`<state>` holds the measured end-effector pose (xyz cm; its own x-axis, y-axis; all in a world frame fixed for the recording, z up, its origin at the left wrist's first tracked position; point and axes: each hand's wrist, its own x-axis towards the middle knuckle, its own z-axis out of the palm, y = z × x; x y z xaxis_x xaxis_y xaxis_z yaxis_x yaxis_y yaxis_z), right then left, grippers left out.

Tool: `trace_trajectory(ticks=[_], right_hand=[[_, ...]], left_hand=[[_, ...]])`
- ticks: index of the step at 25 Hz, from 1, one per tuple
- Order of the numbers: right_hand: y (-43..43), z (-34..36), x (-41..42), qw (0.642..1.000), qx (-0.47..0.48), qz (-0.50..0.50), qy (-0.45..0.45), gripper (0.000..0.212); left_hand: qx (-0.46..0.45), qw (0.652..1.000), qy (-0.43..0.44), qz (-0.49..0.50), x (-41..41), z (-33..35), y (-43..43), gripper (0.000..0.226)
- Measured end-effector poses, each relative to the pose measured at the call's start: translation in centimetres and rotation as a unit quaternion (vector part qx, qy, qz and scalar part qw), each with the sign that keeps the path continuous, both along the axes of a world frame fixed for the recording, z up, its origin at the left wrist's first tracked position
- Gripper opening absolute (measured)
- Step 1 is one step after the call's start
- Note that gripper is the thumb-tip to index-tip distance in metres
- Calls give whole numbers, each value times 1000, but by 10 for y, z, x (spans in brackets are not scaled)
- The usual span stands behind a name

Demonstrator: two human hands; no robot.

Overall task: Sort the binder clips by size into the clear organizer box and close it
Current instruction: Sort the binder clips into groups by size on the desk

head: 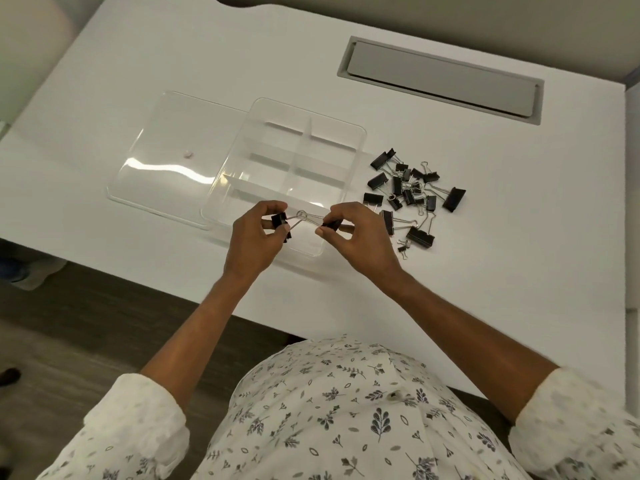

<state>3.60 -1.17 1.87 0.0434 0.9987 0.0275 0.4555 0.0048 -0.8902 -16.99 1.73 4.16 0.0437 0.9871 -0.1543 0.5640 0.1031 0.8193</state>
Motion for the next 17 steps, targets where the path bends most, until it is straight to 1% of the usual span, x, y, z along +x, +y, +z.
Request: trace_trajectory(ticks=[6, 10, 13, 17], right_hand=[[-4, -5, 4, 999, 42, -32, 9, 23], [-10, 1, 15, 996, 76, -50, 12, 27], [-19, 3, 27, 994, 92, -65, -6, 28], [-37, -1, 49, 990, 105, -89, -39, 28]], left_hand=[[19, 998, -43, 28, 7, 6, -4, 36], [19, 995, -88, 35, 15, 10, -4, 39], [-2, 991, -132, 20, 29, 10, -6, 40], [-23, 988, -153, -2, 52, 11, -12, 42]])
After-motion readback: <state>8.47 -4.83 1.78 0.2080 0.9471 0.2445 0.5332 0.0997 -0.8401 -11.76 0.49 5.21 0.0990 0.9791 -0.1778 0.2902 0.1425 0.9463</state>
